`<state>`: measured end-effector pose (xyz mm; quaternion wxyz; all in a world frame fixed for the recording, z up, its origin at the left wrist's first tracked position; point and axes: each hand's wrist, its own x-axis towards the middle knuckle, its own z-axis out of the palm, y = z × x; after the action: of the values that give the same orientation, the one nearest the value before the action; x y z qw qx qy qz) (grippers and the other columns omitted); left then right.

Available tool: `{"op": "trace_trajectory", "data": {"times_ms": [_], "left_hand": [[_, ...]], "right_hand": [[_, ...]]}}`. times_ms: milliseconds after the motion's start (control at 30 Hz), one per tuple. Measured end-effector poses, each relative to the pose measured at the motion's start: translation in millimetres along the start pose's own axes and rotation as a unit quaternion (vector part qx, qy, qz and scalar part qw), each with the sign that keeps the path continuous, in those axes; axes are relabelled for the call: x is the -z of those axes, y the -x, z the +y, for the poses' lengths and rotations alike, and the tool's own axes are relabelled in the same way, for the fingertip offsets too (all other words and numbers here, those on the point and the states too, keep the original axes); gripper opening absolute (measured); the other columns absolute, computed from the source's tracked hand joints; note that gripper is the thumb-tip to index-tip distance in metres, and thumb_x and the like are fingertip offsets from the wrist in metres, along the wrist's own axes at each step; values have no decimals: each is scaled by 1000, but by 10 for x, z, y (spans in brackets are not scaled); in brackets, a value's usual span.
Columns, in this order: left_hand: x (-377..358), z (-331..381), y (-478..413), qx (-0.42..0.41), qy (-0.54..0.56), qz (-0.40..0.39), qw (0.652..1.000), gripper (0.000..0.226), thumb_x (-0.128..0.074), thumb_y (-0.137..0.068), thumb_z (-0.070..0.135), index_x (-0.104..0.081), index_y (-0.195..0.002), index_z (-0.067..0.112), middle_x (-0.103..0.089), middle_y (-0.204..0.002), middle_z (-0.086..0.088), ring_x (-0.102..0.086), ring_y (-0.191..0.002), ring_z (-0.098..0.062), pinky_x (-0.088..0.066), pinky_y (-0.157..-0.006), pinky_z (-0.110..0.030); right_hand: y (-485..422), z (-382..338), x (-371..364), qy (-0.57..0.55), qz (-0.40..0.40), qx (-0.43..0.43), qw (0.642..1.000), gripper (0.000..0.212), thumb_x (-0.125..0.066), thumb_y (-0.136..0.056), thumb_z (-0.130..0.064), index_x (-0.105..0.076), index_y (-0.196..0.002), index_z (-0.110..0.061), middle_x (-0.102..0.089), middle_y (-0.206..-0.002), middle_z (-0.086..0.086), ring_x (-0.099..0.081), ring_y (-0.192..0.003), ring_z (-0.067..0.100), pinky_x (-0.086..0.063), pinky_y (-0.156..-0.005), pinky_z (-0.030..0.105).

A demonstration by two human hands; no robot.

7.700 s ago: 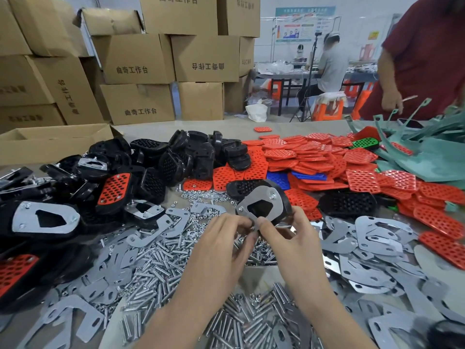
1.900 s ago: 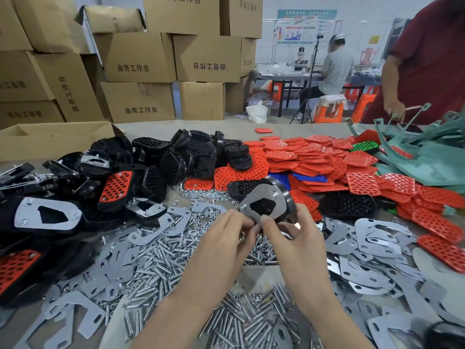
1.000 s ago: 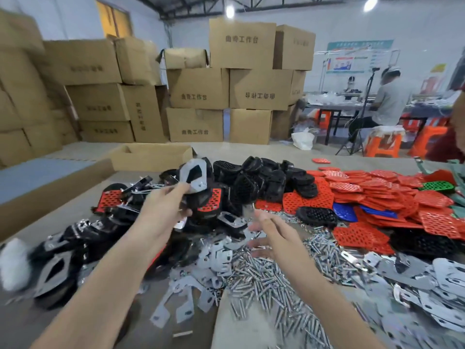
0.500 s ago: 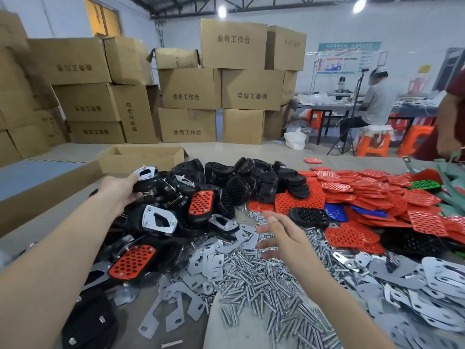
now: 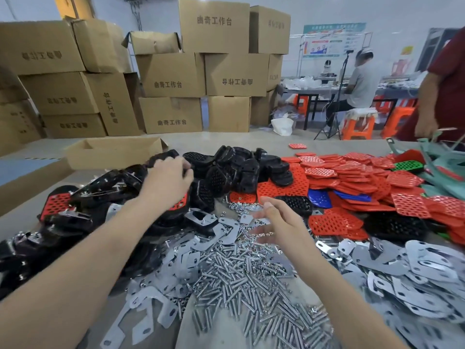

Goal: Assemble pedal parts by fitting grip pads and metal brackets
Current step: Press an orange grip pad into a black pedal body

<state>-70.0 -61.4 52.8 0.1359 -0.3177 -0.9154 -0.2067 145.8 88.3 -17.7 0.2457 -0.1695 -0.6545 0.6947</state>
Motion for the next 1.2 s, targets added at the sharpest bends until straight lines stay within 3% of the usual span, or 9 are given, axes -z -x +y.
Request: {"op": "trace_trajectory", "data": {"times_ms": [100, 300, 567, 667, 767, 900, 1000, 1067, 1200], "left_hand": [[-412, 306, -14, -22, 0, -96, 995, 30, -47, -104, 30, -62, -127, 17, -63, -120, -13, -57, -111, -33, -51, -94, -46], [-997, 888, -58, -65, 74, -156, 983, 27, -46, -104, 28, -64, -119, 17, -66, -115, -6, -63, -99, -23, -53, -88, -40], [-1435, 1544, -46, 9, 129, -253, 959, 42, -51, -103, 42, -62, -108, 2, -72, -100, -17, -69, -94, -34, -54, -86, -41], [-1435, 1576, -83, 43, 185, -263, 946, 37, -57, -102, 36, -62, -108, 0, -69, -89, -12, -70, -87, -33, -56, -85, -42], [-1374, 1541, -60, 86, 298, -243, 919, 17, -60, -100, 24, -65, -94, 9, -65, -85, -10, -63, -75, -26, -57, -82, -41], [-1225, 1474, 107, 111, 405, -183, 889, 6, -60, -99, 24, -56, -95, 25, -71, -89, -3, -63, -59, -11, -55, -58, -26], [-1113, 1424, 268, 90, 468, -186, 859, 2, -61, -100, 21, -62, -101, 21, -72, -94, -5, -61, -60, -10, -47, -52, -19], [-1038, 1414, 366, 44, 487, -202, 848, 8, -61, -100, 19, -68, -101, 20, -72, -89, -2, -59, -63, -11, -48, -56, -21], [-942, 1446, 473, -6, 473, -189, 860, 15, -59, -101, 23, -73, -104, 18, -69, -81, 3, -54, -58, -10, -45, -56, -19]], "right_hand": [[-67, 10, 121, -3, 19, -6, 1000, 19, -49, -109, -30, -61, -124, -29, -74, -104, 4, -73, -78, 18, -62, -69, 31], [-236, 67, 482, -38, 112, -58, 991, 18, -49, -109, -15, -61, -122, -18, -71, -103, 8, -69, -67, 13, -63, -60, 30], [-344, 152, 794, -69, 178, -111, 975, 21, -50, -103, -5, -63, -111, -19, -66, -109, 9, -69, -76, 18, -63, -60, 27], [-333, 179, 840, -71, 183, -122, 973, 21, -52, -102, -6, -63, -107, -23, -69, -103, 7, -72, -70, 15, -65, -80, 42], [-343, 189, 881, -61, 196, -134, 969, 20, -52, -101, -9, -62, -113, -21, -70, -81, 0, -74, -65, 14, -51, -103, 62], [-316, 124, 852, -106, 194, -127, 967, 36, -54, -106, -16, -49, -140, -6, -59, -109, 9, -72, -78, 22, -65, -78, 37], [-242, 79, 847, -117, 195, -123, 966, 48, -59, -105, -29, -45, -146, -8, -58, -129, 11, -73, -90, 27, -64, -74, 37], [-159, 48, 843, -107, 177, -110, 972, 37, -62, -104, -32, -58, -134, -12, -63, -128, 12, -73, -98, 29, -64, -68, 39], [14, 34, 823, -114, 118, -76, 984, 16, -62, -103, -20, -74, -111, -12, -75, -110, 17, -77, -79, 19, -63, -63, 37]]}}
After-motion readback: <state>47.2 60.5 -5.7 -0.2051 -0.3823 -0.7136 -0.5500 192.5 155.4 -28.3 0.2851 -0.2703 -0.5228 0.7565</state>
